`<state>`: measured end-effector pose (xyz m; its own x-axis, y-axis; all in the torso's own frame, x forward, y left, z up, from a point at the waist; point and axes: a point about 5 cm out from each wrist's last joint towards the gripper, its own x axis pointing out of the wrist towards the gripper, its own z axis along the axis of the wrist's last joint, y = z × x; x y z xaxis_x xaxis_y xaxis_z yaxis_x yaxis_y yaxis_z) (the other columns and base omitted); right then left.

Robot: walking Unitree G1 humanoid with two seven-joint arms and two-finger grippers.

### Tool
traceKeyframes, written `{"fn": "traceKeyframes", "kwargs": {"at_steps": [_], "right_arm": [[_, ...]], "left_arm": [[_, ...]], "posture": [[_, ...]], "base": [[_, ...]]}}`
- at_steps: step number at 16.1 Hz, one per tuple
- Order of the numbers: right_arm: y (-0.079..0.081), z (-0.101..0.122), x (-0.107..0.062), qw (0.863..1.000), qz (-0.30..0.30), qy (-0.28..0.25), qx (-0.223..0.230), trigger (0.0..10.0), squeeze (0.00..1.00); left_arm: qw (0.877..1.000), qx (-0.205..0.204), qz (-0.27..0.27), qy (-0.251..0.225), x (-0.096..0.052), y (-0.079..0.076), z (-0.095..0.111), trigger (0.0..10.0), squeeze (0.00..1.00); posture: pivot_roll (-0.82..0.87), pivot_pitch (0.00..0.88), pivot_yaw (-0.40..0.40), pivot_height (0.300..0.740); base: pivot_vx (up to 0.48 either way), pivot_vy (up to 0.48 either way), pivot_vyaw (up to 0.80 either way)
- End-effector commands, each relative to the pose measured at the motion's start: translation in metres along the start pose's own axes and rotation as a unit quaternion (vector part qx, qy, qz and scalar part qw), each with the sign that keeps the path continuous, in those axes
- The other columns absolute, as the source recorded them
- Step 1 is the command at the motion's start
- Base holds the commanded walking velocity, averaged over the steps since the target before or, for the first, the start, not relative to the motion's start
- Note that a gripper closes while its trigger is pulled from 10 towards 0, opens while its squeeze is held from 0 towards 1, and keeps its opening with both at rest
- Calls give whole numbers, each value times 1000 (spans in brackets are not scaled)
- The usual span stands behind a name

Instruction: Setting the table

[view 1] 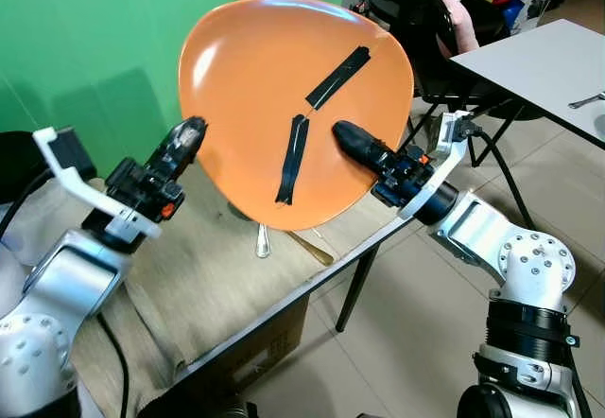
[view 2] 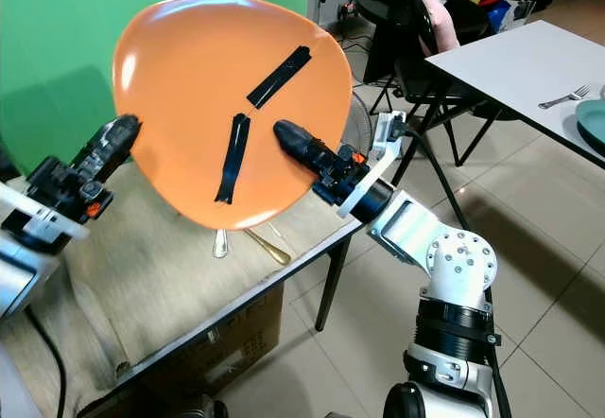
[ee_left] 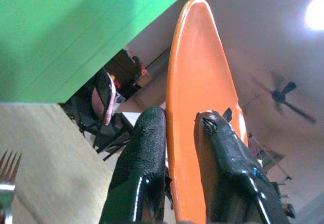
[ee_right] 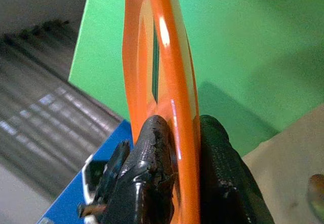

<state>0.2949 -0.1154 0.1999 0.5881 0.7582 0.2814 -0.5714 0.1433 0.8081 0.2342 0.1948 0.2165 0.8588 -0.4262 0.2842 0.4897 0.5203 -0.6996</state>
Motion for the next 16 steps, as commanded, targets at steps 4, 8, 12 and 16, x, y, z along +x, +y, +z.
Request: {"fn": "traceKeyframes", "kwargs": {"at_steps": [4,8,12,16], "right_arm": [[1,25,-11,997,-1,-81,8,0,0],[1,28,-16,994,-58,-71,-65,4863,0],[9,30,-31,943,-207,-98,-240,10000,0],[22,36,-43,843,-308,-124,-423,10000,0]], "left_arm": [[1000,-14,1,-3,-12,0,-2,10000,0],[988,129,76,48,-14,10,-11,10000,0],[910,378,157,68,-1,3,-25,10000,0],[877,445,181,30,6,-6,-42,10000,0]], "posture": [[-5,0,-5,740],[-11,0,0,740],[-24,7,27,740],[-55,26,28,740]], "base": [[0,0,0],[0,0,0],[0,0,-114],[0,0,-755]]}}
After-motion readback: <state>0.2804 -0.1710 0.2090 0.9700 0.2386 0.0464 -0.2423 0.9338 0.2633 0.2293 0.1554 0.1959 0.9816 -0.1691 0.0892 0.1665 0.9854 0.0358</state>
